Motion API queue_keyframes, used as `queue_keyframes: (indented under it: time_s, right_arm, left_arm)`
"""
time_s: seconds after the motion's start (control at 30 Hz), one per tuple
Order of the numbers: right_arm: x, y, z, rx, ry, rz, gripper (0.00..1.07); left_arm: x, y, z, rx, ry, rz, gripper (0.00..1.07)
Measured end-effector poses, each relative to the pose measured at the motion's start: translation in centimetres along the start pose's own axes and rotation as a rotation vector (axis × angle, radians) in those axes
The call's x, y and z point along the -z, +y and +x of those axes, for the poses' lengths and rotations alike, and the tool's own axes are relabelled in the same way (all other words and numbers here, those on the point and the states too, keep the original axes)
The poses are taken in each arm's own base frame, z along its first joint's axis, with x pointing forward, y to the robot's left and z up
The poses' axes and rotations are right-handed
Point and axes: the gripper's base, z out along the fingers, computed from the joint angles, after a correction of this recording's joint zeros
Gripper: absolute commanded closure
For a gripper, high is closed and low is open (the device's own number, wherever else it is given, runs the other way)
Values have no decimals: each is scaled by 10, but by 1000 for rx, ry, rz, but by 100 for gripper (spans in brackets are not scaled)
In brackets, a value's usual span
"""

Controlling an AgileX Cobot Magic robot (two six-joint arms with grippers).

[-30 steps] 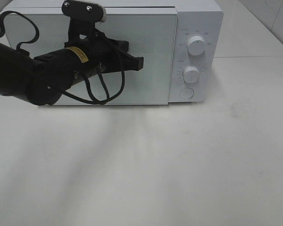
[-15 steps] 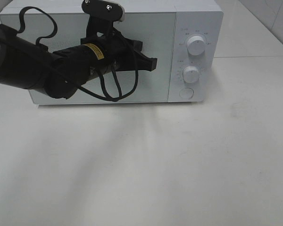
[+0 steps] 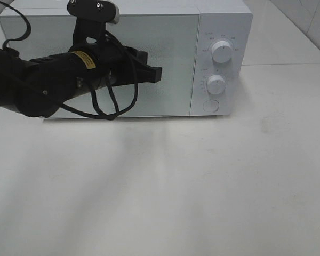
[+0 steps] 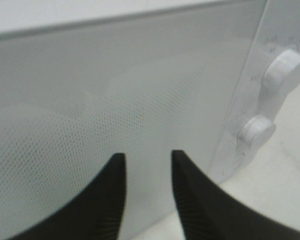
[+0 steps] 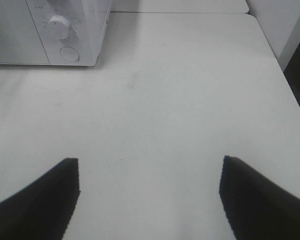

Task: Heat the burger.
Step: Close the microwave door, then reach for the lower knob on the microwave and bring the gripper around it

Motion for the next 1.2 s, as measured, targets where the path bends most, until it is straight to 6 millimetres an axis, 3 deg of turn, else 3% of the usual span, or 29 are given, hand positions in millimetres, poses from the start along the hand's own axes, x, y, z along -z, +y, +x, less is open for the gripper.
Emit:
queue_keyframes:
  time_s: [0.03, 0.07, 0.1, 0.13, 0.37, 0.87, 1.13, 1.2]
  right_arm:
    - [0, 0, 0, 0, 0, 0, 31]
    - [0, 0, 0, 0, 0, 0, 31]
    - [0, 0, 0, 0, 0, 0, 31]
    - [0, 0, 0, 0, 0, 0, 31]
    - [0, 0, 0, 0, 0, 0, 31]
    - [0, 0, 0, 0, 0, 0, 31]
    - [0, 0, 0, 0, 0, 0, 31]
    - [0, 0, 0, 0, 0, 0, 31]
  left_arm:
    - [0, 0, 0, 0, 0, 0, 42]
    - [5, 0, 2, 1, 65, 5, 14]
    - [5, 0, 2, 1, 65, 5, 14]
    - [8, -1, 3, 2, 102, 8, 4]
    - [35, -4, 5, 8, 400, 39, 6]
    - [91, -4, 3, -42, 804, 71, 6]
    - [123, 39, -9, 64, 939, -31, 6]
    - [146, 70, -20, 145, 940, -116, 6]
